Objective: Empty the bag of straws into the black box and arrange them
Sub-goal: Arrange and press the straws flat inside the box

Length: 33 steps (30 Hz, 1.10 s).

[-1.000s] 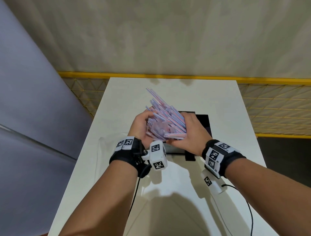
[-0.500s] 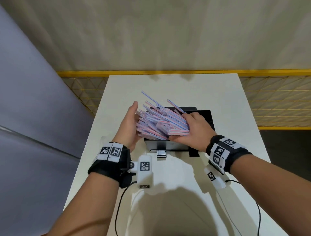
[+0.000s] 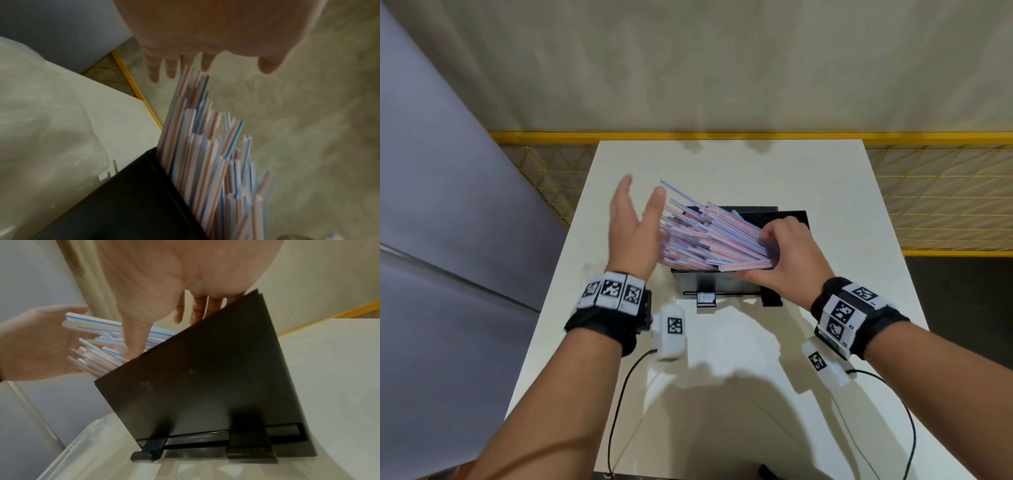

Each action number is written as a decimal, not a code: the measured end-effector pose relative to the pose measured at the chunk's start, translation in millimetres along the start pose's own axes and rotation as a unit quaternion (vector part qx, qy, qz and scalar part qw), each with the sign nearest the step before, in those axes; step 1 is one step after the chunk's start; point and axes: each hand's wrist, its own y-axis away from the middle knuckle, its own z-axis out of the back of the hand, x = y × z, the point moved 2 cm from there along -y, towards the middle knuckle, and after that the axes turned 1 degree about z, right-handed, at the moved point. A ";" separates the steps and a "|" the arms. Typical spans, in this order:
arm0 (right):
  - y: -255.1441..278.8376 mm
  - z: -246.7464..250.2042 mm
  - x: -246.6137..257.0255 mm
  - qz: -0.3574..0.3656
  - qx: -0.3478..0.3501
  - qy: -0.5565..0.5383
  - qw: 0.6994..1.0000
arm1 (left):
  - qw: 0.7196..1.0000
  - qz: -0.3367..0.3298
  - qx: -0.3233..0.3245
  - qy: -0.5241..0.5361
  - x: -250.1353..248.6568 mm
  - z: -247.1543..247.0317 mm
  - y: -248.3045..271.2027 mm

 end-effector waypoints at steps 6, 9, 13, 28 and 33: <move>-7.1 -12.0 14.6 0.012 0.109 -0.003 0.994 | 0.988 0.105 0.054 0.099 -12.7 -28.4 -12.3; -11.1 -18.1 14.1 0.008 0.138 0.010 0.990 | 0.989 0.120 0.033 0.086 -8.8 -31.1 -15.0; -16.6 -25.9 12.6 -0.021 0.148 0.002 0.989 | 0.989 0.104 0.025 0.102 -2.6 -31.1 -17.3; -32.1 -29.5 21.9 -0.058 0.202 0.067 0.975 | 0.987 0.109 0.108 0.045 0.7 -41.3 -16.8; -22.2 -27.4 22.2 -0.018 0.155 0.038 0.987 | 0.990 0.054 0.107 -0.074 8.8 -44.0 -16.9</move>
